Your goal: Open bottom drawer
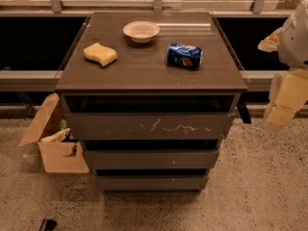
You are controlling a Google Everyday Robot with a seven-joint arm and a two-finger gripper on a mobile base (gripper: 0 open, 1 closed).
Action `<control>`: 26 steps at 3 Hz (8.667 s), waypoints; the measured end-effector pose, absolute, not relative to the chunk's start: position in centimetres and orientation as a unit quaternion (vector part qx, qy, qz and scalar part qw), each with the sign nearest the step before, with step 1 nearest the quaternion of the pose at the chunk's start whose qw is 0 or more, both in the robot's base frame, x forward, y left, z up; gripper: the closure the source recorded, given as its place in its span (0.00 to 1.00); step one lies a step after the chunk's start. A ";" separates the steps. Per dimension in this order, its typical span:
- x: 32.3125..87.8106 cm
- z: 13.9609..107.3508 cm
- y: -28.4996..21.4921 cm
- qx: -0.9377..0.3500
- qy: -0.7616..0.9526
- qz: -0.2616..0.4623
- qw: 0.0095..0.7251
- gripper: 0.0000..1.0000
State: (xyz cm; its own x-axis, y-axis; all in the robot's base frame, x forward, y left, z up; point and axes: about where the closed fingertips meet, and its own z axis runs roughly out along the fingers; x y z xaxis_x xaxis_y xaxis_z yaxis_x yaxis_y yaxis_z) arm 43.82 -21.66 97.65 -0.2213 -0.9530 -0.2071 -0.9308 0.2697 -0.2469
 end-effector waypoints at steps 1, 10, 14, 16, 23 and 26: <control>43.8 97.7 -21.7 -0.603 0.781 -0.035 0.160 0.00; 39.6 58.4 -8.1 -0.690 0.657 0.237 0.189 0.00; 42.6 41.9 -13.8 -0.680 0.676 0.199 0.203 0.00; 45.7 37.5 -14.5 -0.672 0.667 0.221 0.234 0.00; 52.0 20.8 -16.6 -0.680 0.665 0.167 0.259 0.00; 56.4 20.1 -16.2 -0.693 0.649 0.148 0.277 0.00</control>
Offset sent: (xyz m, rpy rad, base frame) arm 0.0030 0.0280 -0.0526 0.1341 -0.0705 0.1452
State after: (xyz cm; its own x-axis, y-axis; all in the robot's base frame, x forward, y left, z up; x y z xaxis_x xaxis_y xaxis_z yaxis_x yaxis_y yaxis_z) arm 56.42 -16.19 20.09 0.1138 -0.8179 -0.5640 -0.9815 -0.0045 -0.1915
